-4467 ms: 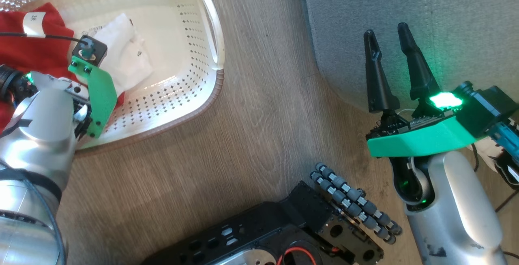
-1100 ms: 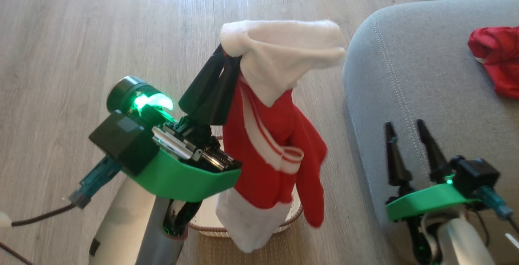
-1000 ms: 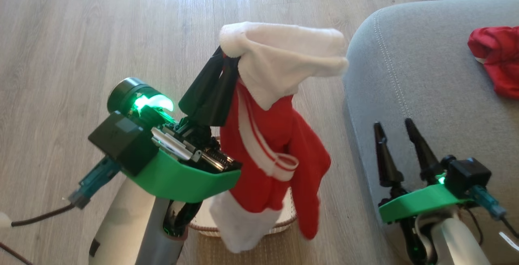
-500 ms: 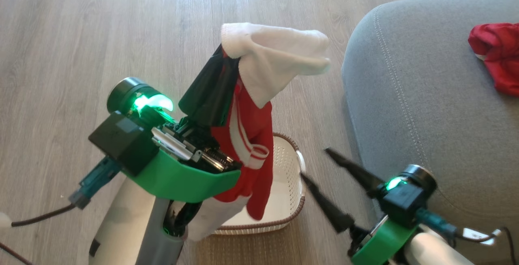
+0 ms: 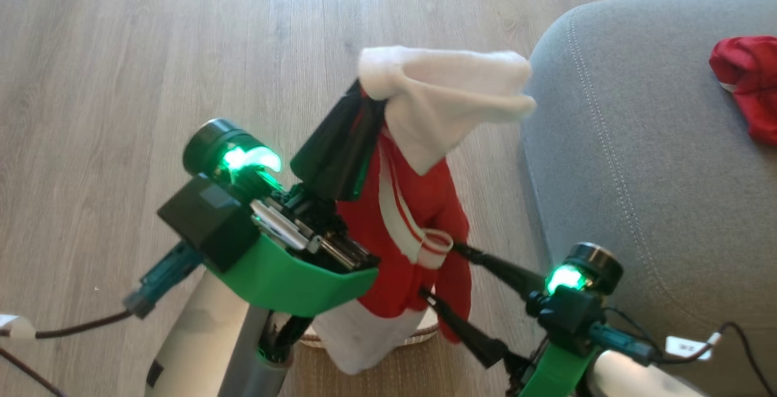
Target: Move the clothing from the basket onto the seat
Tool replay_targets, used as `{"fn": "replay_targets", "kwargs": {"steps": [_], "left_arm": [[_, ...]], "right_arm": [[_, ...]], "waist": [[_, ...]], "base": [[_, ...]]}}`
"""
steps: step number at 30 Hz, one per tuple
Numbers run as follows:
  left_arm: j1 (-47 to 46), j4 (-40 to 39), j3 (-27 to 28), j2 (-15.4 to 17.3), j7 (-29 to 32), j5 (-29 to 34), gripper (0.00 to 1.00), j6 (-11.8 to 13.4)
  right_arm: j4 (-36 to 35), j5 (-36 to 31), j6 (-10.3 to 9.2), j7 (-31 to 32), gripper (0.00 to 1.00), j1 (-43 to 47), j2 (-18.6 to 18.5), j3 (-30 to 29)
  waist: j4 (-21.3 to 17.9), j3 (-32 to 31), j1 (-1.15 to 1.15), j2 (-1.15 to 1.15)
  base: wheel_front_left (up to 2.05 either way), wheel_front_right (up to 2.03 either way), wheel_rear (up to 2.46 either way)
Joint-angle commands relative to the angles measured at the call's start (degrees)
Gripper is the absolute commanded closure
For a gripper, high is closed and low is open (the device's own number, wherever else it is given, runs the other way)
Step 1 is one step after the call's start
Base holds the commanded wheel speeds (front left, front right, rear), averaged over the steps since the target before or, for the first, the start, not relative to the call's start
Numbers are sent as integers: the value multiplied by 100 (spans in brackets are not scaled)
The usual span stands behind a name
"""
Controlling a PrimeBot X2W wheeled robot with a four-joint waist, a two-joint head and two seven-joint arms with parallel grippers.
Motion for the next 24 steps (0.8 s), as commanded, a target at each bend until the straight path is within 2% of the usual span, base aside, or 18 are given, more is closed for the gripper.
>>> {"fn": "replay_targets", "kwargs": {"steps": [1, 9, 20, 24], "left_arm": [[-317, -260, 154, 51, -28, 32, 100, 0], [-341, -315, -122, 51, -28, 67, 100, -3], [-303, -177, -186, 51, -28, 120, 100, 5], [-296, -168, -210, 51, -28, 140, 100, 4]], "right_arm": [[-122, 49, -1, -37, 0, -200, 4, 73], [77, 136, -1, -37, 0, -483, 147, 402], [226, -467, -1, -37, 0, -195, 392, -454], [346, -607, -1, -37, 0, -156, 370, -513]], "waist": [[0, -1, 0, 0], [21, -20, 0, 0], [43, -45, 0, 0], [36, -65, 0, 0]], "base": [[0, 0, 0], [0, 0, 0], [0, 0, 0], [0, 0, 0]]}}
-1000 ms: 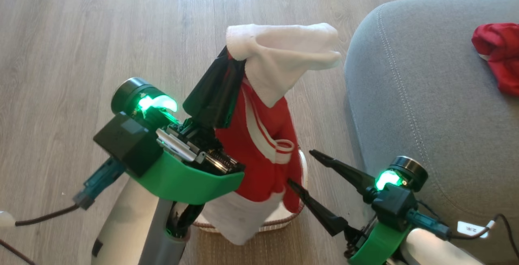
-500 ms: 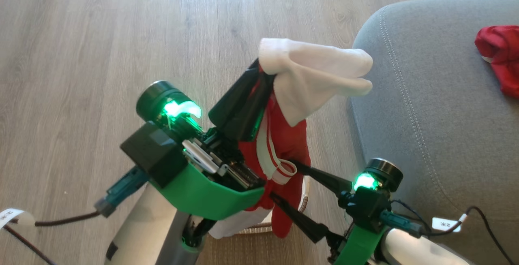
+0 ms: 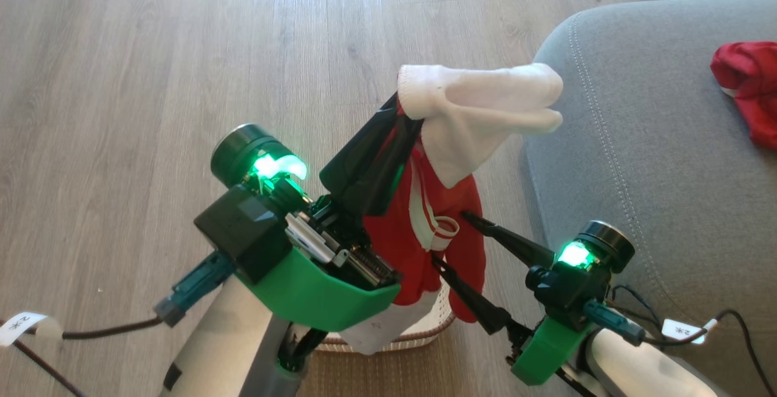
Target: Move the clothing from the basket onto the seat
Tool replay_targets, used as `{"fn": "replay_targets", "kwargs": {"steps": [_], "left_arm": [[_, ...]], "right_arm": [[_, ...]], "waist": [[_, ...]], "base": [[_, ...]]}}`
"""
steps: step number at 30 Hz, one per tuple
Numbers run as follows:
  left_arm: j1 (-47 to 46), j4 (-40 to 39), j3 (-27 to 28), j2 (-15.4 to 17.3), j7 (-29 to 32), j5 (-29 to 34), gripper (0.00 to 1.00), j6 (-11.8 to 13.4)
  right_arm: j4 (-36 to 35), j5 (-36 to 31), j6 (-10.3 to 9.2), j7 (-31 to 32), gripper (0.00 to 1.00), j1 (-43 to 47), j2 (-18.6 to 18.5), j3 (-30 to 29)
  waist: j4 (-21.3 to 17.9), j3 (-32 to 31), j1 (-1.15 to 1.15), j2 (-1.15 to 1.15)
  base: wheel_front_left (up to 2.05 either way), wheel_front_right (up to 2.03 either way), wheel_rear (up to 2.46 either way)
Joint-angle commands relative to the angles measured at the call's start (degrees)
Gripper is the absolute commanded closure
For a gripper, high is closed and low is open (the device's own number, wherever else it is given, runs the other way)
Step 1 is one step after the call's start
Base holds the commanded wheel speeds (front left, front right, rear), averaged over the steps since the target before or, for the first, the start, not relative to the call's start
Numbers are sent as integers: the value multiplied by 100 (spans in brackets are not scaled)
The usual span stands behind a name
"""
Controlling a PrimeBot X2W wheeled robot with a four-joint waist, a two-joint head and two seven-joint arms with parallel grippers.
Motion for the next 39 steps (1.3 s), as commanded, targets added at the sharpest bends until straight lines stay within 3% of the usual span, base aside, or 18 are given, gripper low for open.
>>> {"fn": "replay_targets", "kwargs": {"steps": [1, 17, 31, 32, 33, 34, 39], "left_arm": [[-264, -171, 158, 46, -28, 17, 100, 5], [-300, 64, -369, 46, -28, 161, 100, -6], [-285, 218, -697, 46, -28, 126, 100, -8], [-275, 221, -709, 46, -28, 125, 100, -8], [-265, 225, -718, 46, -28, 126, 100, -8], [-254, 233, -724, 46, -28, 130, 100, -8], [-208, 269, -675, 46, -28, 153, 100, -8]], "right_arm": [[-145, -18, -1, -37, 0, -39, 11, -20], [-1, -3, -1, -37, 0, -719, -54, 802], [451, -224, -1, -37, 0, -687, 542, 438], [525, -179, -1, -37, 10, -652, 594, 396], [594, -154, -1, -37, 68, -635, 638, 347], [653, -133, -1, -37, 100, -617, 686, 264], [806, -51, -1, -37, 100, -500, 892, -129]], "waist": [[-3, -4, 0, 0], [108, 12, 0, 0], [307, -77, 0, 0], [317, -87, 0, 0], [325, -97, 0, 0], [332, -105, 0, 0], [337, -133, 0, 0]], "base": [[0, 0, 0], [0, 0, 0], [0, 0, 0], [0, 0, 0], [0, 0, 0], [0, 0, 0], [0, 0, 0]]}}
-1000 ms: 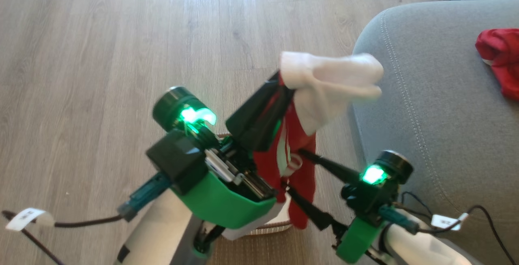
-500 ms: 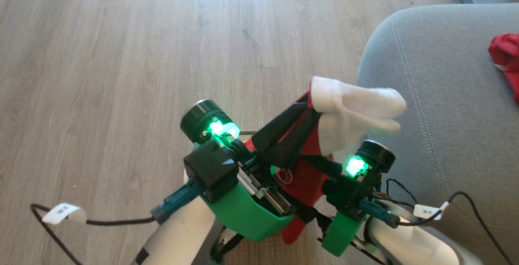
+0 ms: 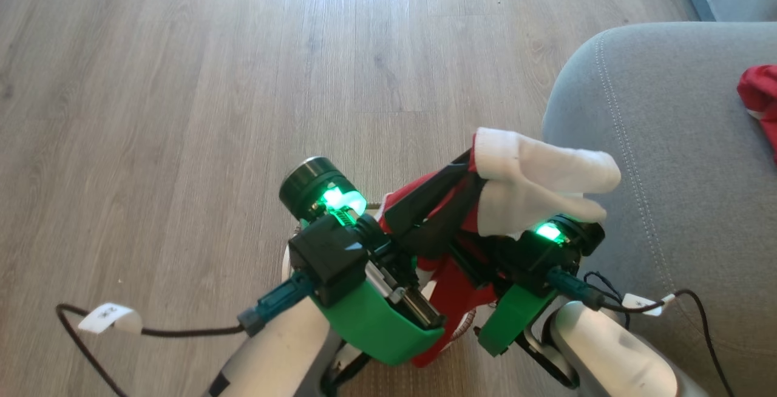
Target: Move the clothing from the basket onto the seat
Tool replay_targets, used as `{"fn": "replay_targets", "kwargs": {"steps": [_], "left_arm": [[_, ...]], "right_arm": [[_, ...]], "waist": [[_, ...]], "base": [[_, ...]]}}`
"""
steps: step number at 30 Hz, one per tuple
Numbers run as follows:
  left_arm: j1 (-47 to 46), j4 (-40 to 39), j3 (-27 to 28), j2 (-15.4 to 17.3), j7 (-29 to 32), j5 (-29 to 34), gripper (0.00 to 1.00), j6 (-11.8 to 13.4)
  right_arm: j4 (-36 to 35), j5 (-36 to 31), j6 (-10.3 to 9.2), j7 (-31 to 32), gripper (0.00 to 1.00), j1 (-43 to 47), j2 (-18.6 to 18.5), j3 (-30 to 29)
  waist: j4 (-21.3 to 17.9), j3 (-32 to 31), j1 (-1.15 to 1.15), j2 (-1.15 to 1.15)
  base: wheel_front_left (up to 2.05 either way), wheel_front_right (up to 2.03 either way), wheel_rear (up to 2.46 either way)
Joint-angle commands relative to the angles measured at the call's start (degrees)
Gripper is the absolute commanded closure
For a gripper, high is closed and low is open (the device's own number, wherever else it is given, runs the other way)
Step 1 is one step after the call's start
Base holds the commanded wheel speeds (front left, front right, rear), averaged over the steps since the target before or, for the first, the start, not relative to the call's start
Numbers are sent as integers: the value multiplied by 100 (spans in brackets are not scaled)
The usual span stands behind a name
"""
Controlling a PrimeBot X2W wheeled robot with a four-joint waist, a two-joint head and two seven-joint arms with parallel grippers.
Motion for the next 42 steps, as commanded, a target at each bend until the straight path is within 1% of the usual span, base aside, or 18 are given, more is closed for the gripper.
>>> {"fn": "replay_targets", "kwargs": {"steps": [1, 7, 8, 16, 22, 26, 30, 33, 42], "left_arm": [[-198, -184, 255, 28, -28, 29, 100, -7], [-153, -203, 480, 28, -28, 33, 100, -7], [-132, -187, 594, 28, -28, 31, 100, -7], [-34, 70, 1293, 28, -28, 59, 100, 24], [23, 393, 1615, 28, -28, 187, 100, 34], [94, 682, 1765, 28, -28, 269, 100, 105], [166, 1122, 1690, 28, -28, 422, 100, 90], [189, 1496, 1541, 51, -28, 771, 100, 62], [349, 2007, 952, 48, -28, 871, 100, -2]], "right_arm": [[-123, 35, -2, -37, 100, -8, 112, -99], [-104, -34, -2, -37, 100, 128, 252, -638], [-119, -49, -2, -37, 100, 187, 304, -843], [-335, -57, -2, -37, 100, 368, 472, -1544], [-540, 0, -2, -37, 100, 395, 515, -1754], [-680, -31, -2, -37, 100, 390, 539, -1929], [-794, -62, -2, -37, 100, 368, 563, -2049], [-868, -93, -2, -37, 100, 336, 583, -2080], [-989, -116, -2, -37, 100, 277, 583, -2070]], "waist": [[-10, -3, 0, 0], [-46, 46, 0, 0], [-47, 56, 0, 0], [-75, 72, 0, 0], [-95, 59, 0, 0], [-107, 69, 0, 0], [-94, 96, 0, 0], [-88, 107, 0, 0], [-56, 132, 0, 0]], "base": [[0, 0, 0], [0, 0, 0], [0, 0, 0], [0, 0, 0], [0, 0, 0], [0, 0, 0], [0, 0, 0], [0, 0, 0], [0, 0, 0]]}}
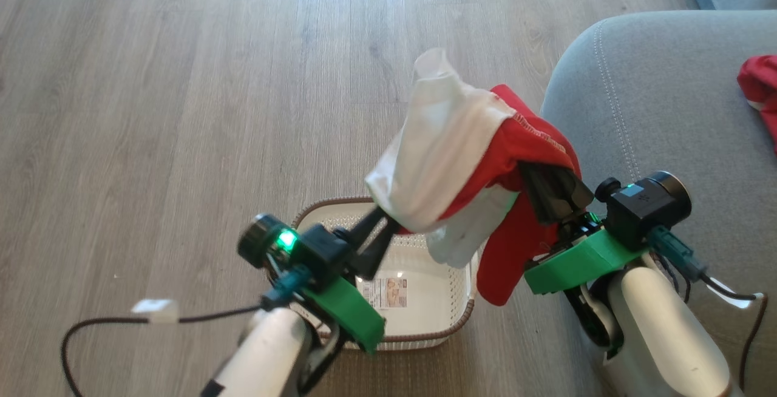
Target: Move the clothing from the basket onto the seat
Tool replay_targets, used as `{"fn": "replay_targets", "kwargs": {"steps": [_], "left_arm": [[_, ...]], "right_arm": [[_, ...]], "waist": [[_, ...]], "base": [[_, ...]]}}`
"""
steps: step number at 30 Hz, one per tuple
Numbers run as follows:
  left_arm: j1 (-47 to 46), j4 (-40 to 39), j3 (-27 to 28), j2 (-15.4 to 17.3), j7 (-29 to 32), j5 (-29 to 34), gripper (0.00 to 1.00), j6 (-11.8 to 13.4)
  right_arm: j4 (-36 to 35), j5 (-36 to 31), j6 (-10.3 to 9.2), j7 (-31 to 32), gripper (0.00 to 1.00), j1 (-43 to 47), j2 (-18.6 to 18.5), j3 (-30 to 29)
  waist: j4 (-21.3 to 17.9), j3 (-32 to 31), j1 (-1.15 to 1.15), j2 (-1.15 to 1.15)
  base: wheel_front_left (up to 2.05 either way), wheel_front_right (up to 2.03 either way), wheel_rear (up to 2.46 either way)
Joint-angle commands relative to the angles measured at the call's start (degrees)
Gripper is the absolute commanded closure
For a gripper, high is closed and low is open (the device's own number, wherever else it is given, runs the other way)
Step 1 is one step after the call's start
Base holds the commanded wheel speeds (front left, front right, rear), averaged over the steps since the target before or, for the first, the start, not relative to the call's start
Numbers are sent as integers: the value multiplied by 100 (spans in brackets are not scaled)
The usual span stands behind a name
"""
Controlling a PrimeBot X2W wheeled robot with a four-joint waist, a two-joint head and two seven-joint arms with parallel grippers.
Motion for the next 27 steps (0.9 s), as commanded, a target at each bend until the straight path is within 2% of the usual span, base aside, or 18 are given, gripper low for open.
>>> {"fn": "replay_targets", "kwargs": {"steps": [1, 8, 9, 10, 11, 12, 13, 27], "left_arm": [[-70, -95, 20, 76, -28, 82, 100, -3], [9, -53, -467, 158, -28, -128, 100, -6], [12, -71, -507, 177, -28, -155, 94, -6], [14, -91, -535, 198, -28, -165, 67, -6], [23, -107, -551, 212, -28, -172, 50, -7], [37, -117, -559, 220, -28, -180, 10, -7], [50, -122, -558, 228, -28, -183, 0, -7], [235, 167, -642, 337, -28, -33, 0, -7]], "right_arm": [[-239, -56, -1, -37, 100, -182, 57, 65], [-232, -72, -1, -37, 100, -136, 48, 66], [-227, -86, -1, -37, 100, -132, 41, 66], [-225, -96, -1, -37, 100, -129, 34, 64], [-225, -117, -1, -37, 100, -130, 27, 59], [-227, -136, -1, -37, 100, -128, 22, 52], [-229, -148, -1, -37, 100, -126, 19, 46], [-319, -256, -1, -37, 100, 4, -49, -255]], "waist": [[0, 10, 0, 0], [9, -9, 0, 0], [10, -14, 0, 0], [9, -19, 0, 0], [8, -24, 0, 0], [6, -29, 0, 0], [4, -32, 0, 0], [-57, -4, 0, 0]], "base": [[0, 0, 0], [0, 0, 0], [0, 0, 0], [0, 0, 0], [0, 0, 0], [0, 0, 0], [0, 0, 0], [0, 0, 0]]}}
